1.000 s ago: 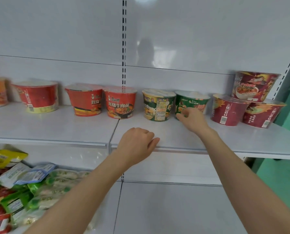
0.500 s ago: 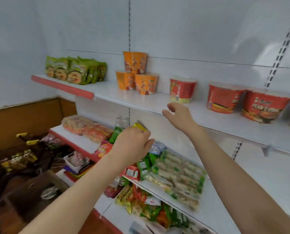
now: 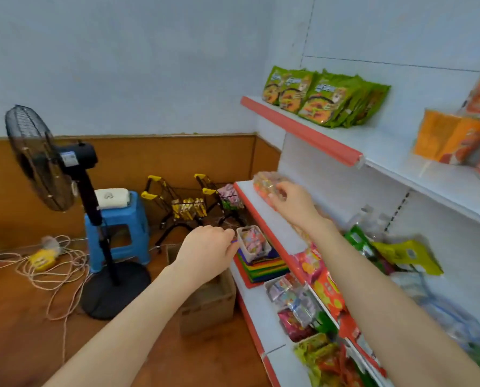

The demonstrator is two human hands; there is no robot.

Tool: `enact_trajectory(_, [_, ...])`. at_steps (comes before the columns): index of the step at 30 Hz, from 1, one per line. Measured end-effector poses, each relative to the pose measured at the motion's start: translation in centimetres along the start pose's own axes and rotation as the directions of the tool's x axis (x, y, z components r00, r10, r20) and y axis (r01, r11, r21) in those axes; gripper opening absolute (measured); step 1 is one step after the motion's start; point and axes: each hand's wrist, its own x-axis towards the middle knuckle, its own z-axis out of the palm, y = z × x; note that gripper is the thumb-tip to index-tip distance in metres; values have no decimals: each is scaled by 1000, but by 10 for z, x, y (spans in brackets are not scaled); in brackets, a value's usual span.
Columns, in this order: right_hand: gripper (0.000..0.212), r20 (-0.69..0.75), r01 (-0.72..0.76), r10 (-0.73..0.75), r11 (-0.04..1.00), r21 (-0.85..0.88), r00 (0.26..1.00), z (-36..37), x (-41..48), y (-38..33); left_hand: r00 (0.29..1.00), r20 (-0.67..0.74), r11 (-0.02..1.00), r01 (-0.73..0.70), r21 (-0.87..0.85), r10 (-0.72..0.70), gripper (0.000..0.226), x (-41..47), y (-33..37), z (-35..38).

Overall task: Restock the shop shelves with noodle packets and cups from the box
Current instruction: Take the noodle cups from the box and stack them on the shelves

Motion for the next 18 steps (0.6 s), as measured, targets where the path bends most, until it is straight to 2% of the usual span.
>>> enact_trajectory(5, [22, 147, 78, -81, 997, 26, 986, 70, 102, -2, 983, 61, 984, 172, 38, -174, 39, 39, -74, 47])
enact_trajectory(11, [41, 281, 78, -83, 997, 30, 956, 142, 204, 6, 907, 220, 933, 344, 103, -359, 39, 75, -143, 101])
enact_trajectory(18, [43, 415, 22, -25, 1000, 13, 909, 235, 277, 18, 796, 416, 895, 430, 121, -439, 38, 92, -216, 174])
